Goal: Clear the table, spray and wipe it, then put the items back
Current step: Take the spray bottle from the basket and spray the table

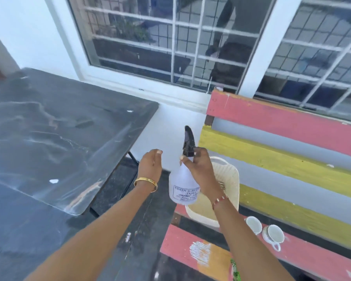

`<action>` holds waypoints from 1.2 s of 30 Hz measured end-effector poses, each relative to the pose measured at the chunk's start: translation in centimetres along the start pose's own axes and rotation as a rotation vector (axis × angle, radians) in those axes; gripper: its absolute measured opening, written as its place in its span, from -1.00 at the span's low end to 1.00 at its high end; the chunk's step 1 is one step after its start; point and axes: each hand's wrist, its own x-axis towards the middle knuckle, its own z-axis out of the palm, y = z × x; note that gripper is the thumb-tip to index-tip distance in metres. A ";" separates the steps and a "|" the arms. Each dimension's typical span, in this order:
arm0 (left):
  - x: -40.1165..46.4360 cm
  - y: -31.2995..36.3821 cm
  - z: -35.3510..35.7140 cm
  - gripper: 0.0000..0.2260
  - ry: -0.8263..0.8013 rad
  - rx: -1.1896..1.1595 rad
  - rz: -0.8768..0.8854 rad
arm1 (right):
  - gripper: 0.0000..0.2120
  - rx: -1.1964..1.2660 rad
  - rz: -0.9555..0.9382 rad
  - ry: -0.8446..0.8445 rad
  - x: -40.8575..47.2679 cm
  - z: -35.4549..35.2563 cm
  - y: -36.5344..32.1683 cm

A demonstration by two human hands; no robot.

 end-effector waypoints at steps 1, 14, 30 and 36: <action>0.4 -0.2 -1.6 -0.72 0.025 -0.010 0.001 | -0.68 0.008 0.021 -0.022 -0.1 1.4 -0.6; 3.4 -10.8 -25.3 -0.77 0.101 0.001 -0.005 | -0.81 0.154 0.204 -0.136 -3.4 25.3 -4.1; 10.0 -24.7 -45.1 -0.74 0.227 0.146 -0.189 | -0.89 0.171 0.408 -0.402 0.6 51.8 -7.2; 18.8 -28.4 -50.1 -0.75 0.227 0.162 -0.233 | -0.75 0.144 0.491 -0.466 7.3 59.7 -6.8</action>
